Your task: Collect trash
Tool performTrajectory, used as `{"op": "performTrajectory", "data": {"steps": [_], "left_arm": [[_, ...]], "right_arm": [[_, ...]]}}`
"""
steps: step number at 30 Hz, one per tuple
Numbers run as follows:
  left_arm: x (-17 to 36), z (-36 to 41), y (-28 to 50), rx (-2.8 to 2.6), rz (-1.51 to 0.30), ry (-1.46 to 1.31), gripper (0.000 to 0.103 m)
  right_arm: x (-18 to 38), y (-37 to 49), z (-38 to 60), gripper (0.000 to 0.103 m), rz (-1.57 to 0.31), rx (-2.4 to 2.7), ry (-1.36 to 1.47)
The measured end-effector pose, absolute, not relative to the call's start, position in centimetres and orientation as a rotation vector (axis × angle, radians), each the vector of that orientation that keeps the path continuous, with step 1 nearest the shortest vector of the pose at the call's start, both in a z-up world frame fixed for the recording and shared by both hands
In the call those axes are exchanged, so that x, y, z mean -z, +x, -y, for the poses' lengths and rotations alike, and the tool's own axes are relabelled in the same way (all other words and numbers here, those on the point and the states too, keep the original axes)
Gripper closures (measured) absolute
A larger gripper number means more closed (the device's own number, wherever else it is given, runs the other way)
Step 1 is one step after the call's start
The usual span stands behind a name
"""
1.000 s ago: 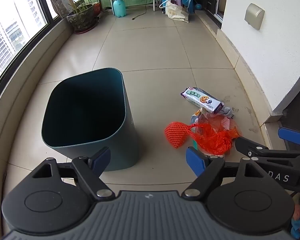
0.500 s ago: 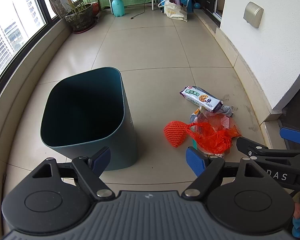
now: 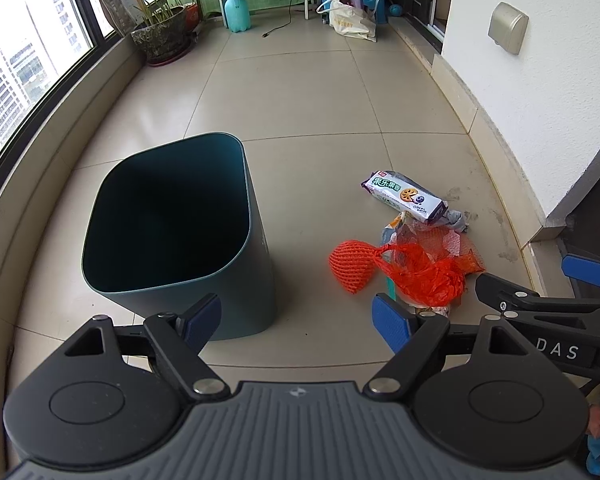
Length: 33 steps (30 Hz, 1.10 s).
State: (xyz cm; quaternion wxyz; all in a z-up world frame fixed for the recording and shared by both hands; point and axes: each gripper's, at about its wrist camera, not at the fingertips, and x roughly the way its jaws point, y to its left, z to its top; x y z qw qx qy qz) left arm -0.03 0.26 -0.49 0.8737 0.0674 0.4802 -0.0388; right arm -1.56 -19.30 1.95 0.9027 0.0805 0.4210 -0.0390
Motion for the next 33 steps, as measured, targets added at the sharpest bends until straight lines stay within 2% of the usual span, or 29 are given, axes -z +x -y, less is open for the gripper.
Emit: {"op": "performTrajectory", "data": {"steps": [33], "left_arm": [[0.62,-0.36,-0.03,0.079,-1.004,0.146,0.02]], "right_arm": [[-1.96,-1.65,19.27,0.001,-0.862,0.071,0.175]]}}
